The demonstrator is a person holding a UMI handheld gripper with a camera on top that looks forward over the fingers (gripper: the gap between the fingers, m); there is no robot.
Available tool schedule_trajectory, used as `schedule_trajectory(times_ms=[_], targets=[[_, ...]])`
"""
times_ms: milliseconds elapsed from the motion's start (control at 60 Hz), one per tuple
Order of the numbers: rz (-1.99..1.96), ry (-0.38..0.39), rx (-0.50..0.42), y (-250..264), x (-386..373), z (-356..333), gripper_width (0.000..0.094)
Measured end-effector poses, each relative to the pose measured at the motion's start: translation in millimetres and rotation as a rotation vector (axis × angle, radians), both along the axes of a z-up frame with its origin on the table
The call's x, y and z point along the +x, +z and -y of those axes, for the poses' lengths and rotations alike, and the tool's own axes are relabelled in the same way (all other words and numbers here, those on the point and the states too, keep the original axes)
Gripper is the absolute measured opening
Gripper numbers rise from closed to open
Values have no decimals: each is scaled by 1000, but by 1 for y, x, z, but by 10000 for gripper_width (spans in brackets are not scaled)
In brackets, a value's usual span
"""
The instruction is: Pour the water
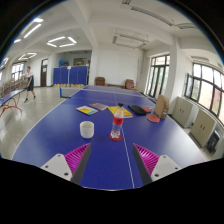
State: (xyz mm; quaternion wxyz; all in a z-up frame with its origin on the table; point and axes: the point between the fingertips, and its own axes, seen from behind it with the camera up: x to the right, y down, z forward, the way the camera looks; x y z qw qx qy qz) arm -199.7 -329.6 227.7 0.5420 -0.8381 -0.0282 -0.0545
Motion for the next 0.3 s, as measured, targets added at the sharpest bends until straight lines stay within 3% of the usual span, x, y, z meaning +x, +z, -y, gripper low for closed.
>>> schedule_trajectory(times_ms=[300], targets=[[17,-18,29,19,-12,60,850]])
